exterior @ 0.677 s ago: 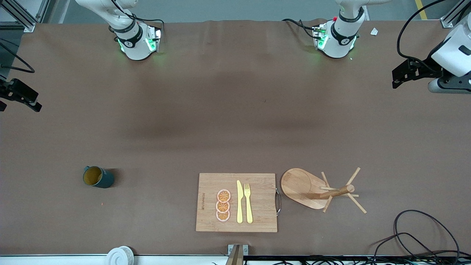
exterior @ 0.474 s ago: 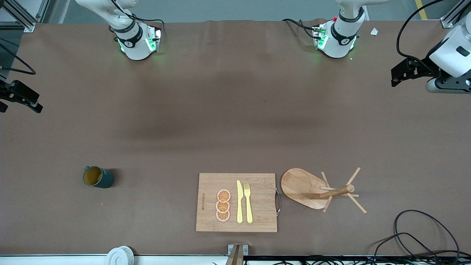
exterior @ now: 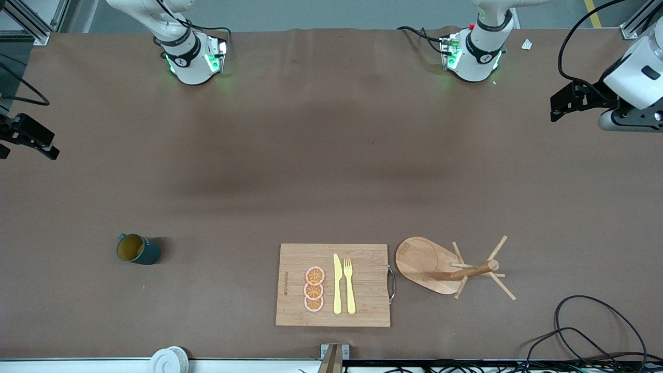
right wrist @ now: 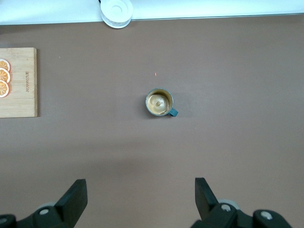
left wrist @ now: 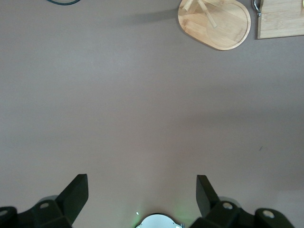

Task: Pass cup and hang on rack

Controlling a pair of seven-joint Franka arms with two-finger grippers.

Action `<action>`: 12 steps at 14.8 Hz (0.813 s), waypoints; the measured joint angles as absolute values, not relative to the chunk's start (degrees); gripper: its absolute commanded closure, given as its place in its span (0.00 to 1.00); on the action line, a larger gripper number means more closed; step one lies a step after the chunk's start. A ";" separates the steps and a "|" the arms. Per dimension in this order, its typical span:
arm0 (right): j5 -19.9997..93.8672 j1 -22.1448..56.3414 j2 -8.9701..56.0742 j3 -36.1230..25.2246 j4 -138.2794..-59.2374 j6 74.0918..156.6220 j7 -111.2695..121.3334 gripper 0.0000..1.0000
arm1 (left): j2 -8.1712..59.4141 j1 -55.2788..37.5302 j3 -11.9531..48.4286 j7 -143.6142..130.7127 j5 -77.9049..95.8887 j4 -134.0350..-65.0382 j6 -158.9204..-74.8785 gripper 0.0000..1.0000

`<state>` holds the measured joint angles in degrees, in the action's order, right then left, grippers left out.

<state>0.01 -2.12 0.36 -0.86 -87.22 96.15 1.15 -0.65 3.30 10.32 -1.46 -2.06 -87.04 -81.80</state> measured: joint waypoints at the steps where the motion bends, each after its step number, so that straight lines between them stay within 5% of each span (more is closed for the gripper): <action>1: 0.01 -2.12 0.36 -0.86 -87.21 96.15 1.15 0.00 | -0.37 3.30 10.32 -1.46 -2.06 -87.01 -81.80 0.00; 12: 0.01 -2.13 0.39 -0.85 -86.64 96.14 1.15 0.00 | 0.26 3.78 10.21 -1.47 -2.06 -86.69 -81.80 0.00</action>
<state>0.01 -2.13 0.39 -0.85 -86.64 96.14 1.15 0.26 3.78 10.21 -1.47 -2.06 -86.69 -81.80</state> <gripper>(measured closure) 0.000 0.000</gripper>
